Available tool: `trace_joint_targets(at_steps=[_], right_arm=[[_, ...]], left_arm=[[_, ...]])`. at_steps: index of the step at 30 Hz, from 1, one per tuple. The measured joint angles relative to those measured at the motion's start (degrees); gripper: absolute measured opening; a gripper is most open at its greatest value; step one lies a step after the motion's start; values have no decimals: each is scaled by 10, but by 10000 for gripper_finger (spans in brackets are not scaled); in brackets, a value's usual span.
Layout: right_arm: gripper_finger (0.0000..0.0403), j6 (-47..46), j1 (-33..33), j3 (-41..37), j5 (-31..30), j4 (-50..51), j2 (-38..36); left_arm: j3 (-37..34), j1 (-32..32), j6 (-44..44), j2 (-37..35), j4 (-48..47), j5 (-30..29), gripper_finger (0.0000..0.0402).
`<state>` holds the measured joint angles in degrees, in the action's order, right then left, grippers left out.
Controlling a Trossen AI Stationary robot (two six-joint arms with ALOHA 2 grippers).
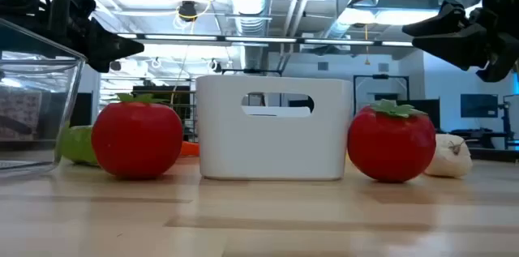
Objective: Sort produce into baskets
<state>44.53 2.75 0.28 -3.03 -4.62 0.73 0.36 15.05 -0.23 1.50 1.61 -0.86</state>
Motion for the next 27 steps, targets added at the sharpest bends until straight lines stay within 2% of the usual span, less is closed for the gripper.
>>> trace_joint_targets(at_steps=[27], right_arm=[[265, 0, 0, 0, 0, 0, 0]], left_arm=[[0, 0, 0, 0, 0, 0, 0]])
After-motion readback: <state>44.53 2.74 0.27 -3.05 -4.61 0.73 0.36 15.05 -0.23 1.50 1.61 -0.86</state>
